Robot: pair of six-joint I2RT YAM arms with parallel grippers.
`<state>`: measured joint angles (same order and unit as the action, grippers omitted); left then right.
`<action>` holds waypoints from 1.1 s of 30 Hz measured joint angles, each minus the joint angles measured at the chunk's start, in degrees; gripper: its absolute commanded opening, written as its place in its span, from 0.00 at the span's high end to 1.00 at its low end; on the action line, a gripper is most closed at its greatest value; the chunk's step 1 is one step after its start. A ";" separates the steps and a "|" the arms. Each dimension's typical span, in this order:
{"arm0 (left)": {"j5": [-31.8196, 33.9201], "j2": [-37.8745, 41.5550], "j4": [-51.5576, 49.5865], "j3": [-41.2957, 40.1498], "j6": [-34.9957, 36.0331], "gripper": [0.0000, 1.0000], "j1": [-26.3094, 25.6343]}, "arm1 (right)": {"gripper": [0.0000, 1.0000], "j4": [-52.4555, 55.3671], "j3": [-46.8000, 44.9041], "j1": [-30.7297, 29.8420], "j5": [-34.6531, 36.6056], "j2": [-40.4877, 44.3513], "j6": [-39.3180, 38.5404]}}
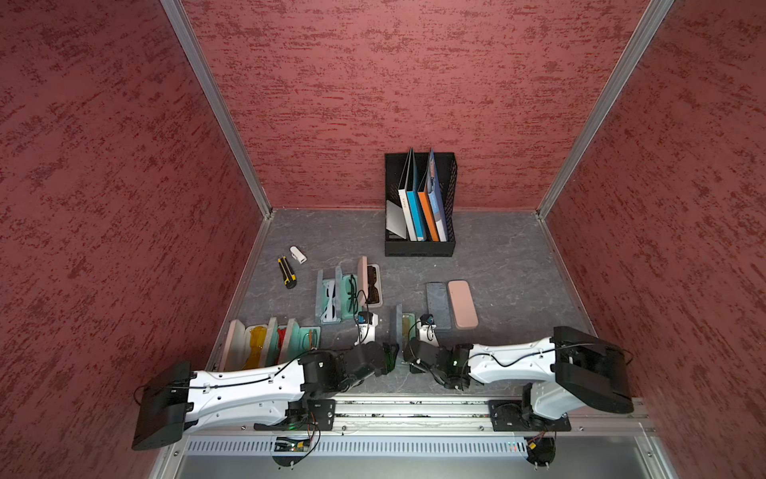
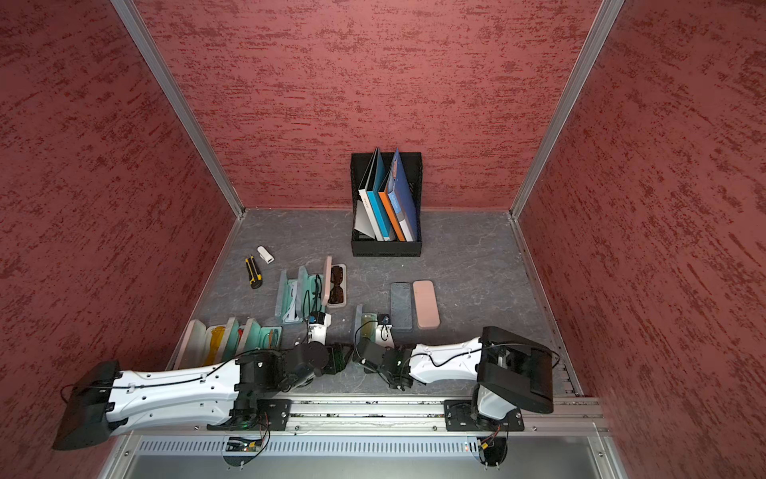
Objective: Close the glasses case
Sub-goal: Close the glasses case at the center of the board.
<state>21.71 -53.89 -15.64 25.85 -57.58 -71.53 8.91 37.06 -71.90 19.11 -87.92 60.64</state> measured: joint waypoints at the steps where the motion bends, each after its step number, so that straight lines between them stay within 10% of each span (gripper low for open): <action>1: -0.42 -0.61 0.20 0.39 0.39 0.46 0.57 | 0.71 -0.02 -0.02 0.00 0.00 0.07 -0.02; 33: -5.88 -23.32 1.64 14.19 7.15 0.91 4.39 | 0.86 -6.58 -7.23 0.83 -2.25 5.86 -2.80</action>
<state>15.84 -77.21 -14.00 40.03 -50.43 -67.13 2.33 29.82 -71.07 16.86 -82.06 57.84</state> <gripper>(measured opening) 0.085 0.122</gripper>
